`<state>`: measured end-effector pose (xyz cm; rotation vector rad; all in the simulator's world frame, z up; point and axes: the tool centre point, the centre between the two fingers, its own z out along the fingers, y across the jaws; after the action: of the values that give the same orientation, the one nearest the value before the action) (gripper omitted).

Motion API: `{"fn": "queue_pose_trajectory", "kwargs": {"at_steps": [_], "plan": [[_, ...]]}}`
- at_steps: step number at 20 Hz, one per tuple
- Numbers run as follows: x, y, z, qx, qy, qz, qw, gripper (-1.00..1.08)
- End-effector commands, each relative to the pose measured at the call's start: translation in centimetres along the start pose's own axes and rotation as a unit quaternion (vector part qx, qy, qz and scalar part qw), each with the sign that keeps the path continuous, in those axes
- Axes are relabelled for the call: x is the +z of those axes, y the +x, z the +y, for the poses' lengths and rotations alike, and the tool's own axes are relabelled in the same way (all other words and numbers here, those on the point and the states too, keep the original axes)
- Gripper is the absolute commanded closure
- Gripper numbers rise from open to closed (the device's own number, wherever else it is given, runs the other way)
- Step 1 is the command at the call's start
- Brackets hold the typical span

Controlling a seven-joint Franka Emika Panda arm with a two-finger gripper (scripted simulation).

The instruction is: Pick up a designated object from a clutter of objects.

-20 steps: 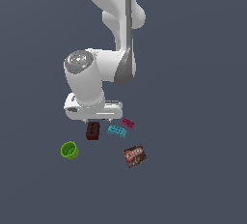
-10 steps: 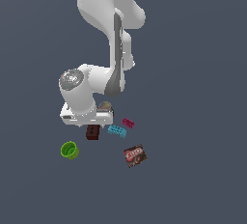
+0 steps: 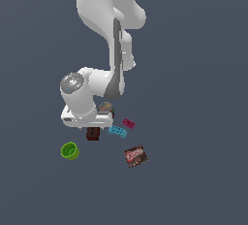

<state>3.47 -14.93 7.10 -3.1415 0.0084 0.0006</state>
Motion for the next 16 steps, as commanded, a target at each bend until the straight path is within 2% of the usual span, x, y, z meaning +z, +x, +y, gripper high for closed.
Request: {"fn": "queue_pose_trajectory", "kwargs": {"at_steps": [1, 7, 12, 13, 16], "plan": [[0.9, -0.1, 0.0, 0.0, 0.0, 0.0, 1.0, -0.92], [3.7, -0.1, 0.0, 0.0, 0.0, 0.0, 1.0, -0.92], [4.4, 0.0, 0.1, 0.0, 0.0, 0.0, 1.0, -0.92], [4.4, 0.0, 0.1, 0.0, 0.0, 0.0, 1.0, 1.08], [4.4, 0.0, 0.1, 0.0, 0.0, 0.0, 1.0, 1.08]]}}
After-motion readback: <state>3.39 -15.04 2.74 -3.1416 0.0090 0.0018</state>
